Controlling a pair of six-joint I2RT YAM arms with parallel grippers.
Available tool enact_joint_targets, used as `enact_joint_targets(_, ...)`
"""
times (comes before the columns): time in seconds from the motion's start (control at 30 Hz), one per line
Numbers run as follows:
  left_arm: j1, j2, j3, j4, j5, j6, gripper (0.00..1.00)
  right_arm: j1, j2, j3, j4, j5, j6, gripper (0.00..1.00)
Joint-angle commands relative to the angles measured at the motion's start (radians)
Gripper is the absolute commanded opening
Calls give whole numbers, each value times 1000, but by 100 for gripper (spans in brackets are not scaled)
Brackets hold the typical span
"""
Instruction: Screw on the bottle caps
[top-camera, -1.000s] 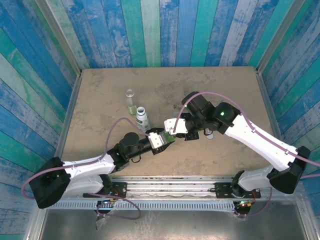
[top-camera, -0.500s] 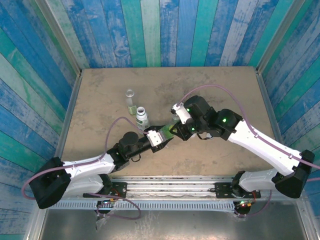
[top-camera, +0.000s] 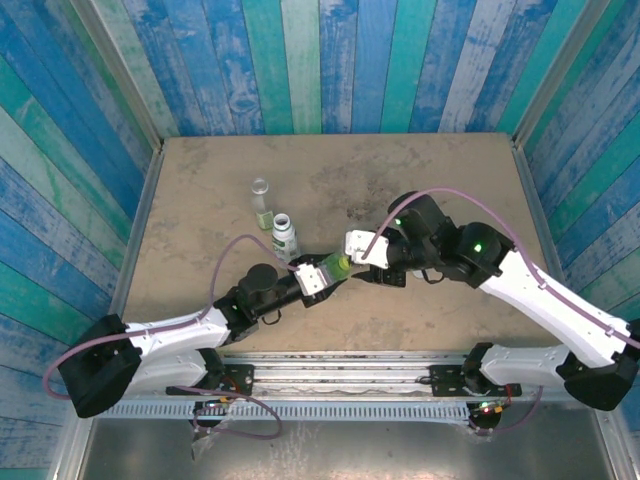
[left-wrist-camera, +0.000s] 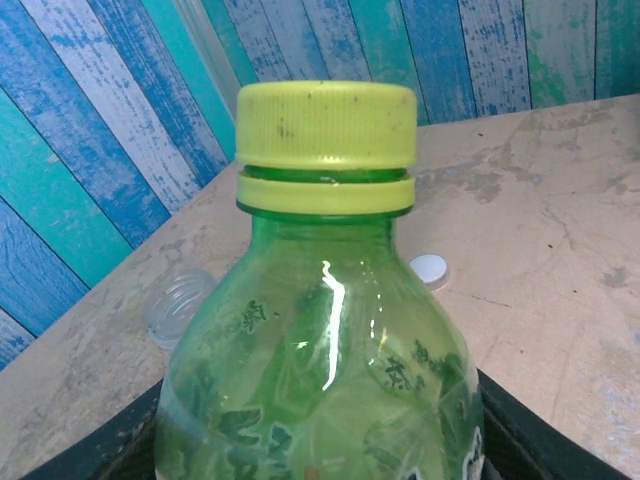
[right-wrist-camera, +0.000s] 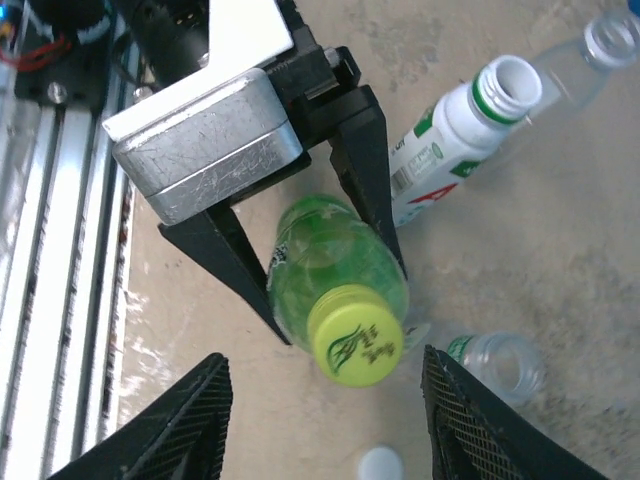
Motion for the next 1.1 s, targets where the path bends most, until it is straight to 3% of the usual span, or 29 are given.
enact_joint_targets(0.0, -3, -35, -25, 26, 31, 18, 60, -4, 65, 65, -83, 11, -186, 49)
enact_joint_targets(0.4, -2, -41, -28, 21, 17, 7, 60, -4, 179, 117, -141, -7, -204, 40)
enact_joint_targets(0.5, 0, -41, -27, 24, 16, 1, 60, -4, 185, 114, -141, 2, -199, 30)
enact_joint_targets(0.53, -1, -41, -28, 25, 16, 1, 60, -4, 187, 114, -142, 6, -192, 20)
enact_joint_targets(0.67, -1, -41, -28, 32, 12, -3, 59, -4, 183, 117, -134, 28, -134, 14)
enact_joint_targets(0.77, 0, -39, -28, 49, -3, -9, 59, -4, 171, 94, -51, 65, 116, 9)
enact_joint_targets(0.87, 0, -31, -34, 82, -23, -8, 59, -5, 142, 50, 62, 152, 513, 1)
enact_joint_targets(0.97, -1, -13, -33, 118, -48, -5, 59, -5, 123, 12, 128, 181, 972, 1)
enact_joint_targets(1.07, 0, 10, -28, 150, -58, -8, 59, -7, 120, -4, 152, 53, 1231, 1)
